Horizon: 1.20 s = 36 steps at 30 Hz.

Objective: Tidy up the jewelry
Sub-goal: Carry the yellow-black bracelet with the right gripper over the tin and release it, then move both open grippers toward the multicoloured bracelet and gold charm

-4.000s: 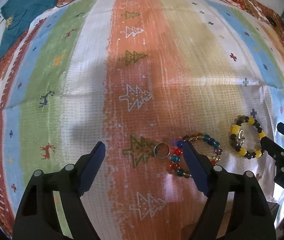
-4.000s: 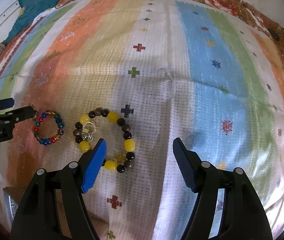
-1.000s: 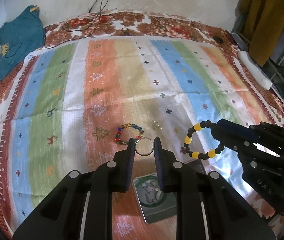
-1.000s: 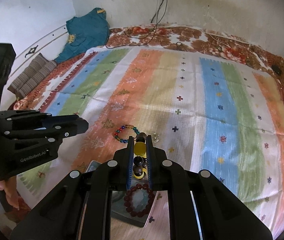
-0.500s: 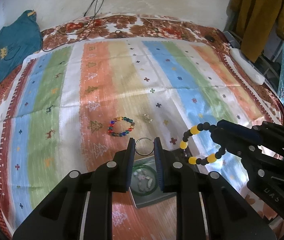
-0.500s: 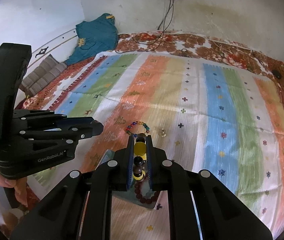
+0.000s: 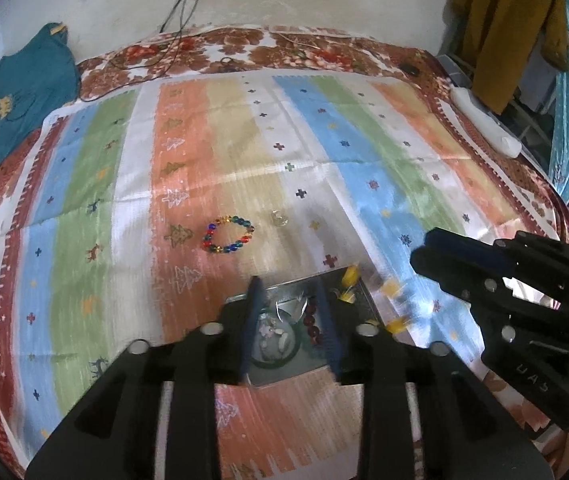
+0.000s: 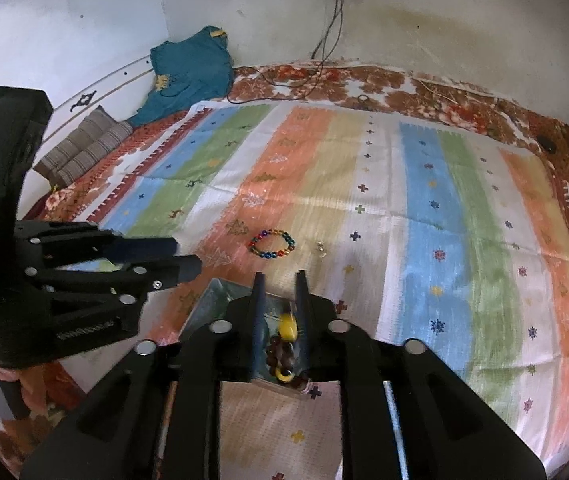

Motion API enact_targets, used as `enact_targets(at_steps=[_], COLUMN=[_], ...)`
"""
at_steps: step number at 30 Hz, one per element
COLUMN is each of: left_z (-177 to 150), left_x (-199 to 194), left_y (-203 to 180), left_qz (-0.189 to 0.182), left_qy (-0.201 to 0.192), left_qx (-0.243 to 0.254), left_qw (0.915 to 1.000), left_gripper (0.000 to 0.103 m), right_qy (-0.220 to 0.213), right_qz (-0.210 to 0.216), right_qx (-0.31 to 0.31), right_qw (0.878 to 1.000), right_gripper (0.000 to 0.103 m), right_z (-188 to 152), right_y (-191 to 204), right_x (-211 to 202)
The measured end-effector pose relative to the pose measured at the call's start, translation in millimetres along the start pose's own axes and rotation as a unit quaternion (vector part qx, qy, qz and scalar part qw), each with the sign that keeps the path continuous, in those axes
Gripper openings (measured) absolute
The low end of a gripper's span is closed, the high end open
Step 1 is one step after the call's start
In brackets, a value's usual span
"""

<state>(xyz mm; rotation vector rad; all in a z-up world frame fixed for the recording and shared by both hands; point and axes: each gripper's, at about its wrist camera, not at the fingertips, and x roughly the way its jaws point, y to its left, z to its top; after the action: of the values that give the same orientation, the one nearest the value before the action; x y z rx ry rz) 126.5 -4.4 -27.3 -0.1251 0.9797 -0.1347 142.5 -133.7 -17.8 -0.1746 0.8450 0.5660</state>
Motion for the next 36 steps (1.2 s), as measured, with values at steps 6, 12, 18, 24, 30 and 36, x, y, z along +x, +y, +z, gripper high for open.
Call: enact_targets(at_steps=[6,12,18,24,30,36], left_z=[3.9,14.6,28.0,37.3,44.2,48.5], left_x=[0.7,18.6,41.7,58.7,71.7,89.2], left_y=[12.4,30.5,42.7,57.4,59.6,63.3], left_qz=[0.013,0.041,0.072,0.082,0.086,0.094], left_qy=[-0.002,0.012,0.027,0.042,0.051,0.068], left_qx=[-0.023,-0.046,-0.052,-0.063,-0.063,-0.060], left_qw=[0.9997,0.9980,0.9956,0.9937,0.9930,0.9914], left_gripper=[0.041,0.048,0.049,0.052,0.053,0.053], right_qy=[0.023,0.041,0.050,0.059,0.063,0.086], right_qz=[-0.014,-0.024,-0.032,-0.032,-0.044,-0.050], right_qx=[0.008,0.013,0.003,-0.001,-0.003,0.000], right_qw=[1.000,0.999,0.998,0.998,0.997,0.995], right_gripper=[0.034,0.035,0.044,0.044,0.045,0.051], right_z=[0.6,10.5,21.1,26.0,32.7,36.8], right_y=[-10.3,-17.8,-19.8,-20.5,-22.9,-27.7], right_x=[15.4,35.2,56.0,65.5,79.3,102.2])
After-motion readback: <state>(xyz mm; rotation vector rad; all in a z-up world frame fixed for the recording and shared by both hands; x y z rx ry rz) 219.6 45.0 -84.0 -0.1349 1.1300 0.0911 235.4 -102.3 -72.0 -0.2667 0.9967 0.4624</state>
